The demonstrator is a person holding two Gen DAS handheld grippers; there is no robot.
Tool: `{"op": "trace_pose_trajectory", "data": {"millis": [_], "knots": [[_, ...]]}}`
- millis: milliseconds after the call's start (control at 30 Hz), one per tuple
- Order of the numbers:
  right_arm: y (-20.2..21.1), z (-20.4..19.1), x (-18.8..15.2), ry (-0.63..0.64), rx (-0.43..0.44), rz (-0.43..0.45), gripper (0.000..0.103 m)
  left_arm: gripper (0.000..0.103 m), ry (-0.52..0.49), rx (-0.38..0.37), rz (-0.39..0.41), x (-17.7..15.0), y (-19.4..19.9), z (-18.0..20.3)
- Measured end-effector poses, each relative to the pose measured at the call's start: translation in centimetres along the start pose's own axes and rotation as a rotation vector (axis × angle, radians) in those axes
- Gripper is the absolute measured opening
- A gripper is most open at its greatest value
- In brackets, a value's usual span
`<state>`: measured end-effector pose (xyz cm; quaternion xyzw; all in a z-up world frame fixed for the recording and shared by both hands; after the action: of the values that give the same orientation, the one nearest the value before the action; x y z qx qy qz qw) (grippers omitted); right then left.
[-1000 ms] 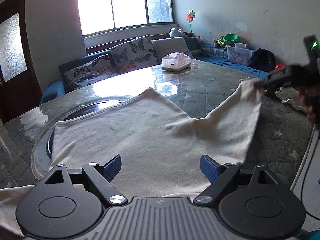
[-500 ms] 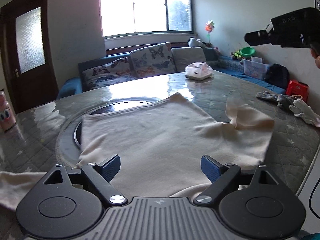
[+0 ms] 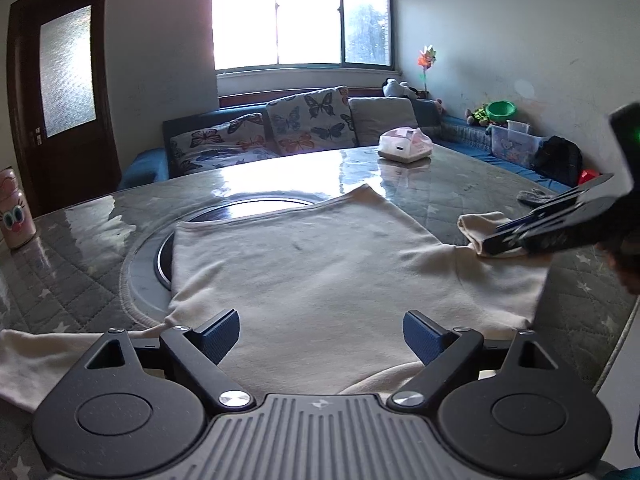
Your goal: Fold clothes
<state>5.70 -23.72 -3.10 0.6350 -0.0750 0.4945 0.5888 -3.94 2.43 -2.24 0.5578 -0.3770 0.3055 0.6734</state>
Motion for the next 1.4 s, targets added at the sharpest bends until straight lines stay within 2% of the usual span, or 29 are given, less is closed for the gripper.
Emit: {"op": "trace_pose_trajectory", "data": {"millis": [133,200,300,367,533,767,933,1067,1200,1300,1367,1400], "knots": [[-0.8,-0.7,-0.7,0.029,-0.007,0.001,0.028,0.092,-0.009,0.005,-0.009,0.0,-0.2,0.4],[-0.9,-0.3,-0.8,0.005,-0.002,0.009,0.027,0.092,-0.007,0.013,-0.017,0.0,-0.4,0.4],[-0.8,0.8,-0.8,-0.038,0.003,0.020,0.016,0.092,-0.010,0.018,-0.025,-0.1,-0.7,0.6],[-0.7,1.7,-0.9,-0.093,0.031,0.027,0.008,0.092,-0.015,0.018,-0.027,-0.2,-0.6,0.7],[1.7,4.6,-0.2,-0.276,0.104,0.096,0.006,0.092,-0.019,0.025,-0.026,-0.2,-0.6,0.8],[8.0,5.5,5.1,-0.341,0.260,0.287,0.005,0.092,0.002,0.033,-0.012,-0.3,-0.2,0.2],[9.9,2.4,9.6,-0.290,0.409,0.354,0.005,0.092,0.014,0.036,-0.005,-0.7,0.4,-0.4],[8.8,-1.3,11.9,-0.223,0.493,0.333,0.005,0.092,0.032,0.047,0.001,-0.8,0.9,-1.2],[6.4,-4.0,12.3,-0.190,0.547,0.271,0.006,0.092,0.043,0.063,0.002,-1.0,1.3,-1.9],[4.8,-5.7,12.4,-0.167,0.585,0.230,0.012,0.092,0.044,0.076,-0.003,-1.2,1.4,-2.3],[4.8,-5.8,12.1,-0.169,0.585,0.220,0.019,0.092,0.044,0.081,-0.006,-1.2,1.5,-2.5],[4.8,-5.7,11.9,-0.168,0.580,0.217,0.019,0.092,0.045,0.083,-0.006,-1.2,1.5,-2.6]]}}
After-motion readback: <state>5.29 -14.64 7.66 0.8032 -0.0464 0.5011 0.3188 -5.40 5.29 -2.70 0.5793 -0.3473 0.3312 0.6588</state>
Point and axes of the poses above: each gripper's, at about its wrist camera, not at the fingertips, and y roughly against the way its jaws point, z to its right, x to its top, the point moved 4 cm from there along -y, roughly the way its jaws point, and after that the axes turned 9 degrees about y, right-handed, at the moved point
